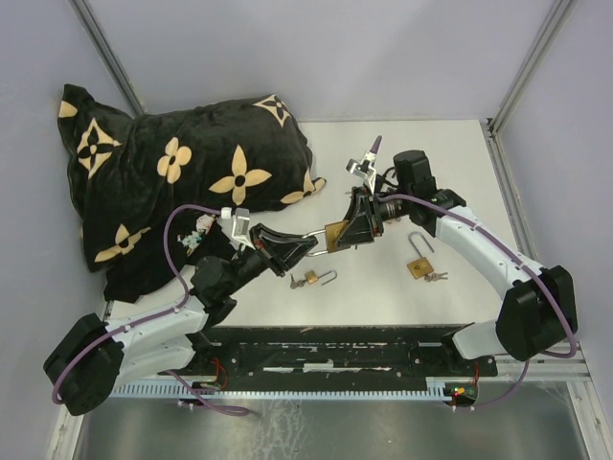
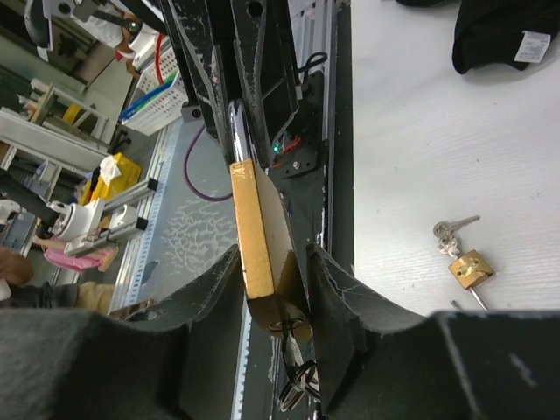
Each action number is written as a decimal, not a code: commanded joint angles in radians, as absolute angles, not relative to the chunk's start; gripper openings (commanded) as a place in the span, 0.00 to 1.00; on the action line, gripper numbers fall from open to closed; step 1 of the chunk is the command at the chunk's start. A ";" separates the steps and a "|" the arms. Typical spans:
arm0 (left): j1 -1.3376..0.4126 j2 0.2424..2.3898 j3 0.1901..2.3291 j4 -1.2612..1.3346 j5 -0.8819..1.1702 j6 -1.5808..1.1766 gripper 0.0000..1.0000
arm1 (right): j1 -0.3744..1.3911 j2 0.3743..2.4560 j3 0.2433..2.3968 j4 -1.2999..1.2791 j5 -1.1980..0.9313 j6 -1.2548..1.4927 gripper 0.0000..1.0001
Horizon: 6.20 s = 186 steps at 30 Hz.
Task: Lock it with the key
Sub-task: Lock the lock.
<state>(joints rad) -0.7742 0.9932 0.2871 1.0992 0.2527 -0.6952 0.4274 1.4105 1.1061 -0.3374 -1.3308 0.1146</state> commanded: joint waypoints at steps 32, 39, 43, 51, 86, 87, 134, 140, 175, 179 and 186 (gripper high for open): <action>-0.760 0.917 0.324 1.106 0.228 -0.797 0.52 | 0.416 1.364 1.156 -0.232 -1.384 0.232 0.02; -0.754 0.772 0.324 0.822 0.219 -0.709 0.72 | 0.409 1.352 1.231 -0.469 -1.433 0.013 0.02; -0.751 0.721 0.307 0.754 0.225 -0.696 0.76 | 0.408 1.353 1.253 -0.550 -1.444 -0.056 0.02; -0.750 0.753 0.274 0.830 0.311 -0.731 0.67 | 0.406 1.348 1.253 -0.557 -1.447 -0.068 0.02; -0.750 0.845 0.386 0.761 0.453 -0.611 0.03 | 0.399 1.344 1.209 -0.568 -1.368 -0.177 0.02; -0.750 0.846 0.414 0.719 0.468 -0.576 0.03 | 0.400 1.340 1.199 -0.586 -1.350 -0.220 0.02; -0.832 1.334 0.971 -0.013 0.600 0.048 0.03 | 0.397 1.409 1.000 -0.914 -0.929 -1.208 0.32; -0.844 1.384 0.931 0.032 0.608 0.065 0.03 | 0.397 1.458 0.971 -0.900 -0.885 -1.258 0.33; -0.890 1.584 0.943 0.213 0.621 0.110 0.03 | 0.144 1.344 0.962 -1.050 -0.892 -1.443 0.76; -0.901 1.679 1.041 0.213 0.638 0.110 0.03 | -0.003 1.390 0.991 -1.181 -0.943 -1.617 0.76; -0.940 1.824 1.192 0.208 0.650 0.095 0.03 | -0.098 1.463 0.999 -1.366 -0.974 -1.883 0.81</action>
